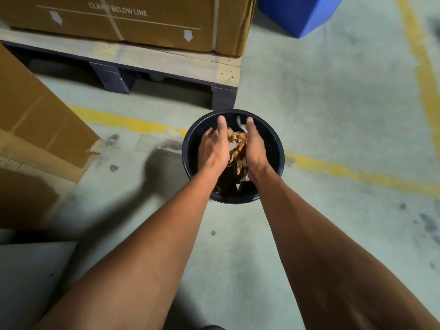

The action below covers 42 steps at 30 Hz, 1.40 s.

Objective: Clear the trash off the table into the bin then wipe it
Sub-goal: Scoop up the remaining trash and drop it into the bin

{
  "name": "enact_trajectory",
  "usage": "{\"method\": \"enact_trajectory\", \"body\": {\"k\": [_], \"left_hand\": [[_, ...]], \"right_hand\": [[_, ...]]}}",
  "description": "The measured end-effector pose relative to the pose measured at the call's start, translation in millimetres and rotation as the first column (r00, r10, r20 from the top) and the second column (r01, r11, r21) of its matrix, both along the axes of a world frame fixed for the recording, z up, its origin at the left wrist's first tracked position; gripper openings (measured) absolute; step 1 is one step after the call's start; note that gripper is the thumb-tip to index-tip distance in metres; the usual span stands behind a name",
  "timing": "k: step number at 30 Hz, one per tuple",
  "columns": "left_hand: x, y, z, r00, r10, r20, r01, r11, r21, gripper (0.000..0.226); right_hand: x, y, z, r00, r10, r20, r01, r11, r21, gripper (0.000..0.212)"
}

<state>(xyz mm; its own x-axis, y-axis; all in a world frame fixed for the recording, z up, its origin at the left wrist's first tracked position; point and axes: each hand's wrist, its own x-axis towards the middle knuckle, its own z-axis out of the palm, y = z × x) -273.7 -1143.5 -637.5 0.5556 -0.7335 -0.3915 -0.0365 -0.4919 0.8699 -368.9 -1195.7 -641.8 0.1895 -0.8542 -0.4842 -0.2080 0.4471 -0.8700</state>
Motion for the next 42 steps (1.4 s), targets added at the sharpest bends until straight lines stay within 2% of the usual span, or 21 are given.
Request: {"method": "enact_trajectory", "body": {"k": [1, 3, 5, 7, 8, 11, 13, 15, 16, 18, 20, 24, 26, 28, 31, 35, 39, 42], "left_hand": [[2, -4, 0, 0.997, 0.010, -0.078, -0.009, 1.000, 0.012, 0.102], [7, -8, 6, 0.987, -0.061, -0.148, 0.066, 0.998, 0.025, 0.083], [11, -7, 14, 0.989, -0.124, -0.077, 0.126, 0.991, 0.032, 0.059], [17, -5, 12, 0.999, -0.038, 0.005, 0.038, 0.999, -0.014, 0.046], [20, -4, 10, 1.000, 0.001, 0.013, 0.000, 0.999, -0.050, 0.040], [21, 1, 12, 1.000, 0.028, 0.000, -0.028, 0.991, -0.129, 0.033], [15, 4, 21, 0.998, -0.018, -0.066, 0.007, 0.988, -0.157, 0.037], [8, 5, 32, 0.957, -0.126, -0.260, 0.079, 0.980, -0.185, 0.052], [6, 6, 36, 0.921, -0.158, -0.355, 0.087, 0.974, -0.208, 0.057], [4, 7, 43, 0.884, -0.163, -0.438, 0.065, 0.971, -0.231, 0.061], [6, 9, 49, 0.880, -0.116, -0.461, 0.006, 0.972, -0.233, 0.062], [12, 16, 52, 0.901, -0.109, -0.420, 0.039, 0.984, -0.171, 0.068], [15, 24, 50, 0.920, -0.101, -0.377, 0.063, 0.992, -0.113, 0.069], [18, 40, 56, 0.941, -0.092, -0.325, 0.074, 0.995, -0.067, 0.064], [27, 64, 83, 0.967, -0.019, -0.252, 0.016, 1.000, -0.012, 0.045], [43, 91, 149, 0.987, 0.047, -0.152, -0.042, 0.999, 0.031, 0.040], [60, 117, 240, 0.999, 0.037, -0.021, -0.036, 0.999, 0.039, 0.016], [74, 132, 315, 0.995, 0.080, 0.063, -0.081, 0.997, 0.015, 0.016]], "right_hand": [[1, -2, -4, 1.000, -0.002, 0.012, 0.002, 1.000, 0.015, 0.068], [-1, -5, -3, 0.999, -0.017, -0.051, 0.016, 0.999, -0.035, 0.060], [-7, -6, 2, 0.987, 0.004, -0.163, -0.021, 0.994, -0.104, 0.053], [-11, -6, 2, 0.977, 0.020, -0.212, -0.057, 0.983, -0.172, 0.056], [-13, -7, 1, 0.971, -0.007, -0.238, -0.046, 0.975, -0.216, 0.049], [-15, -3, 7, 0.960, -0.121, -0.252, 0.036, 0.948, -0.317, 0.022], [-15, 0, 13, 0.974, -0.135, -0.184, 0.072, 0.947, -0.314, 0.026], [-14, 2, 15, 0.992, 0.035, -0.121, -0.064, 0.967, -0.246, 0.036], [-12, 6, 16, 0.972, 0.168, -0.164, -0.203, 0.952, -0.231, 0.041], [-9, 12, 11, 0.860, 0.358, -0.364, -0.455, 0.861, -0.227, 0.043], [-6, 15, 5, 0.809, 0.336, -0.482, -0.500, 0.824, -0.264, 0.053], [-3, 16, 19, 0.929, 0.091, -0.359, -0.227, 0.905, -0.360, 0.058], [-4, 18, 29, 0.956, 0.002, -0.292, -0.118, 0.917, -0.382, 0.054], [-7, 29, 46, 0.961, -0.033, -0.273, -0.078, 0.919, -0.386, 0.048], [-13, 59, 74, 0.964, -0.011, -0.265, -0.087, 0.931, -0.354, 0.041], [-14, 95, 129, 0.961, 0.052, -0.270, -0.143, 0.933, -0.331, 0.039], [9, 109, 221, 0.954, 0.147, -0.261, -0.234, 0.910, -0.343, 0.036], [37, 114, 300, 0.947, 0.220, -0.232, -0.297, 0.875, -0.381, 0.032]]}}
